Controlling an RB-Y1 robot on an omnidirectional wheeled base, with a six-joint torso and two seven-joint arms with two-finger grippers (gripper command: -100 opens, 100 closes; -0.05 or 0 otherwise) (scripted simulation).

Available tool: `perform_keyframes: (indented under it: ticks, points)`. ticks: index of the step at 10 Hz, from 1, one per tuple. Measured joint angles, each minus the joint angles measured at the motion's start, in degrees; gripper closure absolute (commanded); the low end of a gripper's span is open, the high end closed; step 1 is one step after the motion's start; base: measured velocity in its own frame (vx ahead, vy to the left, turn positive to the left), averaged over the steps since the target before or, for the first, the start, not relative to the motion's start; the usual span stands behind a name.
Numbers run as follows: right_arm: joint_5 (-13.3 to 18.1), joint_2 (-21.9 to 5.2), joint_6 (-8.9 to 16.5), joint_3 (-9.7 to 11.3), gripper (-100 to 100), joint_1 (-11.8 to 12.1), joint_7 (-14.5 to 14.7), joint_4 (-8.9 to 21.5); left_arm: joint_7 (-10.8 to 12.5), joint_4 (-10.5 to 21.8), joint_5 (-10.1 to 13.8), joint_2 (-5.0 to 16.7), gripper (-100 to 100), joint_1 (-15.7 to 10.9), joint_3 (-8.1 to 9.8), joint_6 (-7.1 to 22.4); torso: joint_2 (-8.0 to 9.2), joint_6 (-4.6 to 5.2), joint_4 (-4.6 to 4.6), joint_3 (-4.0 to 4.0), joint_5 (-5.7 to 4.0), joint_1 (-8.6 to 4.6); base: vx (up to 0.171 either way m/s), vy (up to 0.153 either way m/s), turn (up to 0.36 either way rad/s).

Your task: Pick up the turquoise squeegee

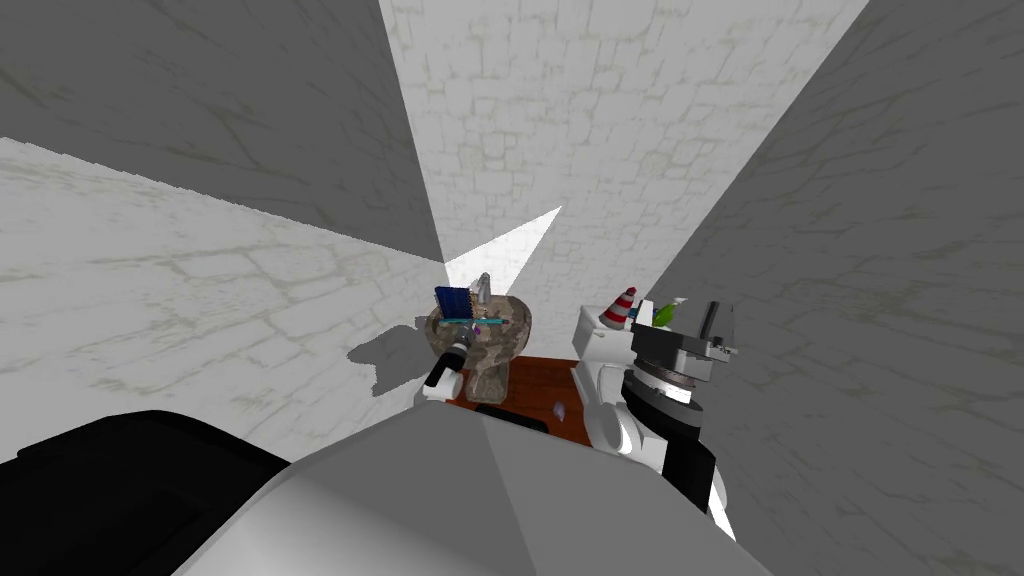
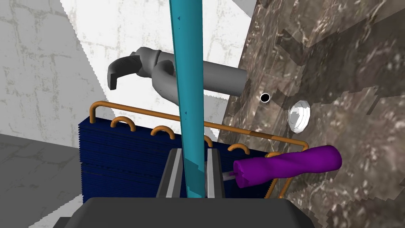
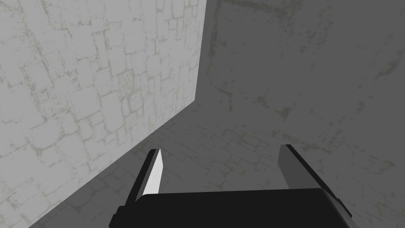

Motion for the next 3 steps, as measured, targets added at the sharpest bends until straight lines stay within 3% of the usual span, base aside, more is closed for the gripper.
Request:
perform_keyframes:
  ticks: [2, 3]
  points:
    - [0.00, 0.00, 0.00, 0.00, 0, 0.00, 0.00, 0.00, -0.63, -3.32, 0.10, -0.47, 100, 1.94, 0.10, 0.92, 0.12, 0.01, 0.06, 0.08, -0.06, -0.10, 0.001, 0.000, 0.016]
    - [0.00, 0.00, 0.00, 0.00, 0, 0.00, 0.00, 0.00, -0.65, -3.57, 0.11, -0.49, 0, 1.90, 0.13, 1.01, 0.13, 0.02, 0.03, 0.07, -0.05, -0.12, 0.000, 0.000, 0.000]
